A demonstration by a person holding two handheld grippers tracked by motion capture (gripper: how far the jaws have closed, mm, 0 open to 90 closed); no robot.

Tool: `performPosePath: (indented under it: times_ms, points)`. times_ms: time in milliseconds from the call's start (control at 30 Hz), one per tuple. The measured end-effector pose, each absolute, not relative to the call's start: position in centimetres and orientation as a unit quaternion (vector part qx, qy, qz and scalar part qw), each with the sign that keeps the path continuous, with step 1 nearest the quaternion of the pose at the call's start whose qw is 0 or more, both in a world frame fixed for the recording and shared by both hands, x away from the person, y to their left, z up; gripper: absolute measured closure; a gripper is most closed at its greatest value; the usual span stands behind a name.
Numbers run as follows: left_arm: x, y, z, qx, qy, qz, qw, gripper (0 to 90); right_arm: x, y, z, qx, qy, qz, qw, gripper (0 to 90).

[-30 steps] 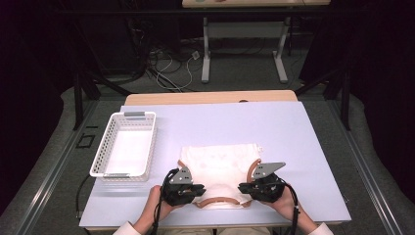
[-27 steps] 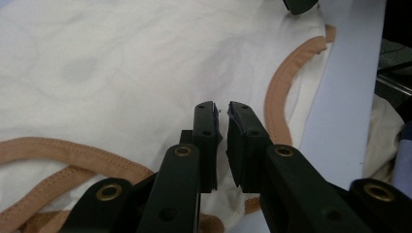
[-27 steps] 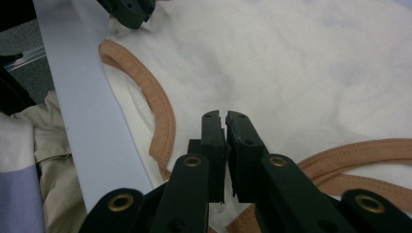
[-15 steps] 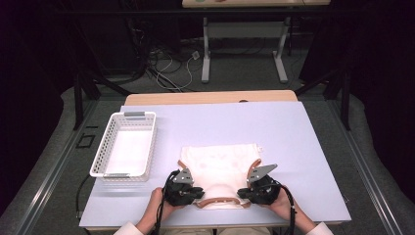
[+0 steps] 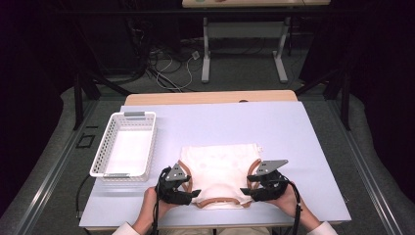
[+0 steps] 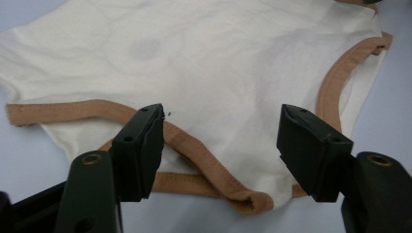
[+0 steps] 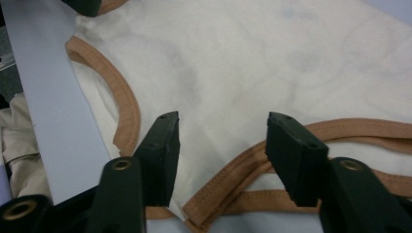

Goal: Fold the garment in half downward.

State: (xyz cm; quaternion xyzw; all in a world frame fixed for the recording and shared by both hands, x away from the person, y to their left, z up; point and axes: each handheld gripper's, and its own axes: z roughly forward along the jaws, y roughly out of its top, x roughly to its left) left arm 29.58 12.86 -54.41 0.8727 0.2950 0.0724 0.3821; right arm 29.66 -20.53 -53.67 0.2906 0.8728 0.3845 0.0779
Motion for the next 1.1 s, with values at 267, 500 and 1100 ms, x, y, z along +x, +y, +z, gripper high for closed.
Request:
performPosePath:
  times_ms: [267,500,1100]
  points:
    - [29.8,13.9,-54.1,0.863,0.316,0.092,0.383,16.0,30.4,-21.5,-53.1,0.310,0.860,0.392,0.107,30.4]
    - [29.8,14.5,-54.0,0.861,0.325,0.103,0.376,10.3,31.1,-22.2,-53.0,0.320,0.851,0.399,0.118,21.9]
    - [29.9,15.1,-53.9,0.858,0.335,0.113,0.374,1.7,32.8,-22.1,-53.1,0.327,0.844,0.406,0.128,9.3]
